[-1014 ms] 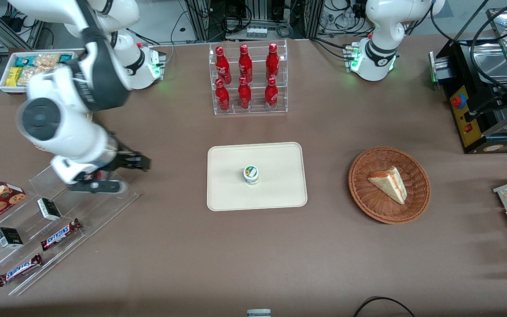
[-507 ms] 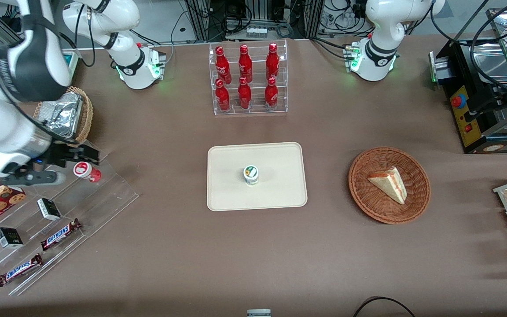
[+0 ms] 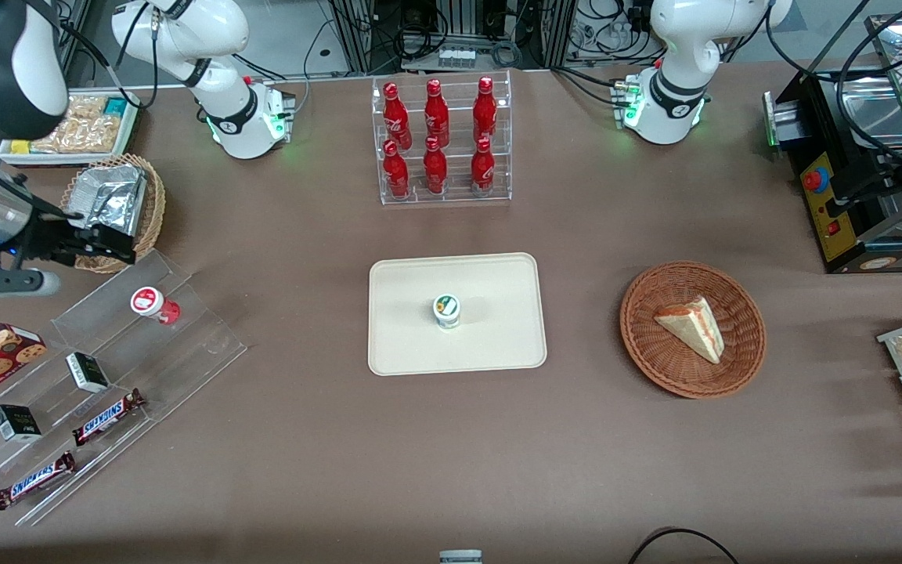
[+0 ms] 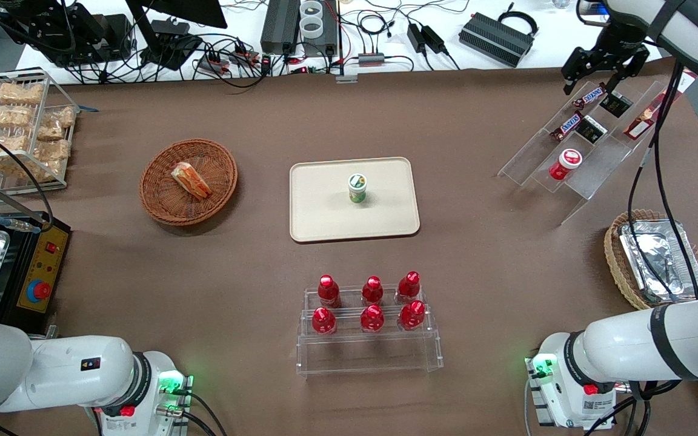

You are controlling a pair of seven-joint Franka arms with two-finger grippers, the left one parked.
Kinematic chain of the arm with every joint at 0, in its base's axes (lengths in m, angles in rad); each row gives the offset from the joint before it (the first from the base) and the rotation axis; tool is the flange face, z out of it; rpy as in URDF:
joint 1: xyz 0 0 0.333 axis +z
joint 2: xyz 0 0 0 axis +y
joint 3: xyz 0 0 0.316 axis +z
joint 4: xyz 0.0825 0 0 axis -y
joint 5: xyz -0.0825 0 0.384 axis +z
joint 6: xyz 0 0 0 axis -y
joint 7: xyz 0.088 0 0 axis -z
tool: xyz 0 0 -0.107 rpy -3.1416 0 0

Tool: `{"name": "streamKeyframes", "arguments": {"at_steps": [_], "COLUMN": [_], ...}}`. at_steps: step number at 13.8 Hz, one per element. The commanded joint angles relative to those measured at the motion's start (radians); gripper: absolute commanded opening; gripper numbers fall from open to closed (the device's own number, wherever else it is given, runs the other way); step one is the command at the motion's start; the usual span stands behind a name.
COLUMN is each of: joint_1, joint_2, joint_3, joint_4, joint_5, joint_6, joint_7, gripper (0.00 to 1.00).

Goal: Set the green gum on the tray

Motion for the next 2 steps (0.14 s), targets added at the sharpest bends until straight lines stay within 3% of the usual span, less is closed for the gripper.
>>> {"name": "streamKeyframes", "arguments": {"at_steps": [1, 2], "joint_1": [-0.005, -0.005], "joint_2": [-0.031, -0.032], "joint_3": [-0.027, -0.027], "joint_4": [-0.005, -0.006], "joint_5": [0.015, 0.015], "joint_6": [-0.054, -0.057], "joint_7": [0.002, 0.005], "gripper": [1.0, 1.0]}}
